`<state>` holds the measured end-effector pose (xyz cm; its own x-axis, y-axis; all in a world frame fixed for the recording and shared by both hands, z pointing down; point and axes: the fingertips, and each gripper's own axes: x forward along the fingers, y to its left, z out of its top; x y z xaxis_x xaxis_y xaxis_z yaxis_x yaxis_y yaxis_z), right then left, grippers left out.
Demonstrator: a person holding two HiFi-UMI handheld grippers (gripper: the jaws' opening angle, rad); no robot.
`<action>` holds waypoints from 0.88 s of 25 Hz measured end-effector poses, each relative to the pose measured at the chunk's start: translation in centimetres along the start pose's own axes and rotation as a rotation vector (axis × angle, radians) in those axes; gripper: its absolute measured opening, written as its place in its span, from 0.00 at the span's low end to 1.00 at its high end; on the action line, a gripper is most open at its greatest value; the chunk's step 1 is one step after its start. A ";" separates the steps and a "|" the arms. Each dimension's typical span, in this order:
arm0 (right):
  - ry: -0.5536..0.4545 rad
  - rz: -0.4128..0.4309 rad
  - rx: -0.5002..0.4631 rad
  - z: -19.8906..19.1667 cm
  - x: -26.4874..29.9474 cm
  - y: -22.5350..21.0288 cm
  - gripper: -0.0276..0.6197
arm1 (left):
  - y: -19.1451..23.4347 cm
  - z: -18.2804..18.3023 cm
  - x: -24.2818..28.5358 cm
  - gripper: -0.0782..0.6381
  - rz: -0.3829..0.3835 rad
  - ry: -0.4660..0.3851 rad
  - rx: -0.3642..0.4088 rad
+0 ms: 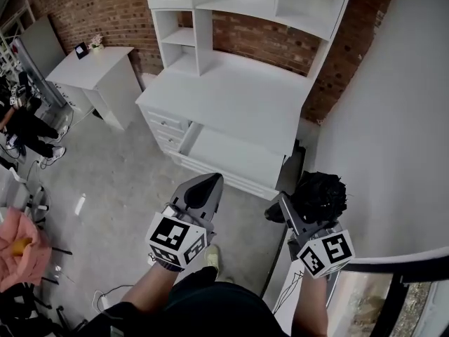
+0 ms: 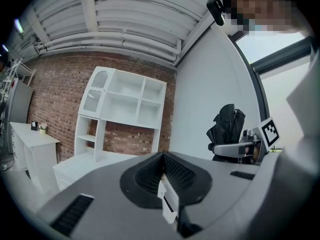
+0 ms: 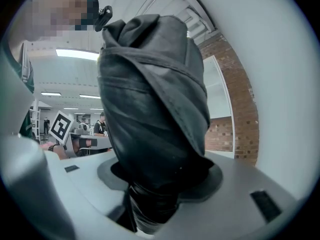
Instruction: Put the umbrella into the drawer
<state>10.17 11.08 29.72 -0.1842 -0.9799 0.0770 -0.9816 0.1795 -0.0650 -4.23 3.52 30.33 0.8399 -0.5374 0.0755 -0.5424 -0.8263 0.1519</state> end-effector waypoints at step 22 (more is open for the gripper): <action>0.100 -0.006 0.016 -3.0 15.1 -6.3 0.39 | 9.6 -3.4 12.2 0.12 -0.072 0.040 -0.073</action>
<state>13.43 -4.62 34.28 -0.1827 -0.9673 0.1760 -0.9821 0.1710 -0.0796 0.88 -10.39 36.06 0.8775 -0.4688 0.1014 -0.4791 -0.8473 0.2293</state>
